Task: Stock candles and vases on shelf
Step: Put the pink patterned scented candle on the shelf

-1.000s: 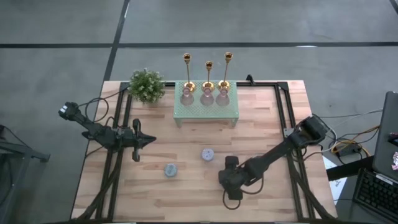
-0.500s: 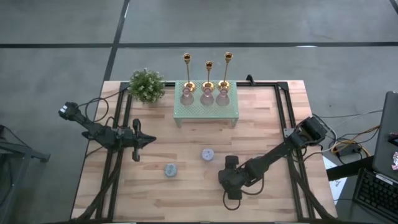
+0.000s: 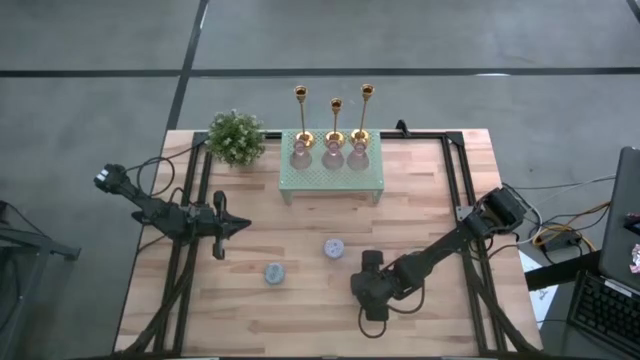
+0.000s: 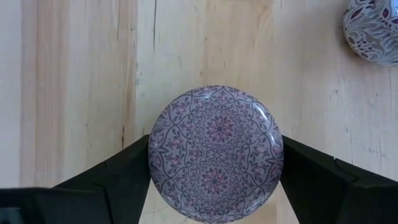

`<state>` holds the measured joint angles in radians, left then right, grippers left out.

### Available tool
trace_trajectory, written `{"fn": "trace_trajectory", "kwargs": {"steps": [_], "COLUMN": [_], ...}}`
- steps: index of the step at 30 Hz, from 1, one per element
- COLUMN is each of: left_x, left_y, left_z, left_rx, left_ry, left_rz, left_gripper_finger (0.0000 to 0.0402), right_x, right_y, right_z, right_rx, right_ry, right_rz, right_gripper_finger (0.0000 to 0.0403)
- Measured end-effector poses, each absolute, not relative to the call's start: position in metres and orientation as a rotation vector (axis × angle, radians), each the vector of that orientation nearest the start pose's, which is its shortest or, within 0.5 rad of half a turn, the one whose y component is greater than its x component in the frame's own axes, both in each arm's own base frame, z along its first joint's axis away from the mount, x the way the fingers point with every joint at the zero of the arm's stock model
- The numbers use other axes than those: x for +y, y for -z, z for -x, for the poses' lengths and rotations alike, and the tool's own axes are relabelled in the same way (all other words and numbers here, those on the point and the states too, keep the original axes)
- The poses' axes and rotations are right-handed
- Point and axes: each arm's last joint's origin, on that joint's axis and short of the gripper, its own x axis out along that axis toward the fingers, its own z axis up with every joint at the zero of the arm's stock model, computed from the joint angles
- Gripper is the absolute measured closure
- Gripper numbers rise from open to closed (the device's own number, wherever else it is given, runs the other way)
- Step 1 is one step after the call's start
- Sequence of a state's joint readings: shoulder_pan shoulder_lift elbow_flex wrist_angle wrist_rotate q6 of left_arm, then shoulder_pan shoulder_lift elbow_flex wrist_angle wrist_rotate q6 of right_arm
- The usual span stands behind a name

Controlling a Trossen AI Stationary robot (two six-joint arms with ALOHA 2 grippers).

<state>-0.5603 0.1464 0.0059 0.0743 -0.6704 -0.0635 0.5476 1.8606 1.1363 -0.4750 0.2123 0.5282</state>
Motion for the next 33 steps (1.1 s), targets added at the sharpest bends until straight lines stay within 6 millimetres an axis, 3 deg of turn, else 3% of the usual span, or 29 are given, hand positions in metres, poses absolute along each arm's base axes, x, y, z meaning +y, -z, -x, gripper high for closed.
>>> {"fn": "trace_trajectory", "kwargs": {"steps": [11, 25, 33], "left_x": [-0.038, -0.038, -0.038], "left_y": [-0.161, -0.161, -0.161], "left_z": [-0.094, -0.094, -0.094], "left_rx": [0.051, 0.052, 0.052], "left_ry": [-0.112, -0.112, -0.112], "left_rz": [0.025, 0.024, 0.024], "left_gripper_finger": [0.0381, 0.0381, 0.0381], "right_x": [0.177, 0.153, 0.131], "right_y": [-0.172, -0.243, -0.282], "right_z": [-0.314, -0.327, -0.321], "right_rx": [1.123, 1.024, 0.942], "right_ry": [0.005, -0.017, -0.001], "right_rz": [-0.028, -0.013, -0.058], "right_gripper_finger": [0.0103, 0.0103, 0.0104]}}
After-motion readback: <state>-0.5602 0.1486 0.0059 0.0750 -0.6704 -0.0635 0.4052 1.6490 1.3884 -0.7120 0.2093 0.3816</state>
